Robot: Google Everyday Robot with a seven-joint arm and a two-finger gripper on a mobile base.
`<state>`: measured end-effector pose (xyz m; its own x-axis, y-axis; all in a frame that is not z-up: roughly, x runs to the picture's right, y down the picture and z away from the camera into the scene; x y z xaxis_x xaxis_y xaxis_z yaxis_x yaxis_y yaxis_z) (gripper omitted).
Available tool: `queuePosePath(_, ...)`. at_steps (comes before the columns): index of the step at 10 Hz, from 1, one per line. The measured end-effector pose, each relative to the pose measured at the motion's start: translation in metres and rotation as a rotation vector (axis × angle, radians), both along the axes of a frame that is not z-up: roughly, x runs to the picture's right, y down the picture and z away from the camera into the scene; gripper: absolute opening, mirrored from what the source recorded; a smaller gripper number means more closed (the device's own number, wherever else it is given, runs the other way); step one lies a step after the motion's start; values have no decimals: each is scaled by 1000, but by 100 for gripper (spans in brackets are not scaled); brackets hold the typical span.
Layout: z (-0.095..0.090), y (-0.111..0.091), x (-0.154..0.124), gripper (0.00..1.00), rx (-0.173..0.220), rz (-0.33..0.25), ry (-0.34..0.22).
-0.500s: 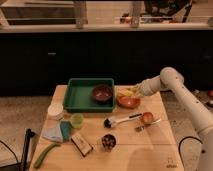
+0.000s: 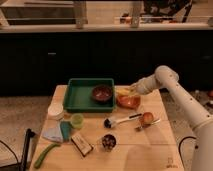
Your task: Place banana in red bowl
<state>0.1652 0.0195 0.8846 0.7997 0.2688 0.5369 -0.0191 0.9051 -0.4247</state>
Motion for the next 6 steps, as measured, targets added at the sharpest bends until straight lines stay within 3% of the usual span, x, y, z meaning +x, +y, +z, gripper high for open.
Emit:
queuePosePath(3, 3, -2, -1, 75, -6, 2, 8)
queuePosePath(4, 5, -2, -3, 80, -8, 1, 9)
queuePosePath(6, 6, 0, 0, 80, -10, 8, 14)
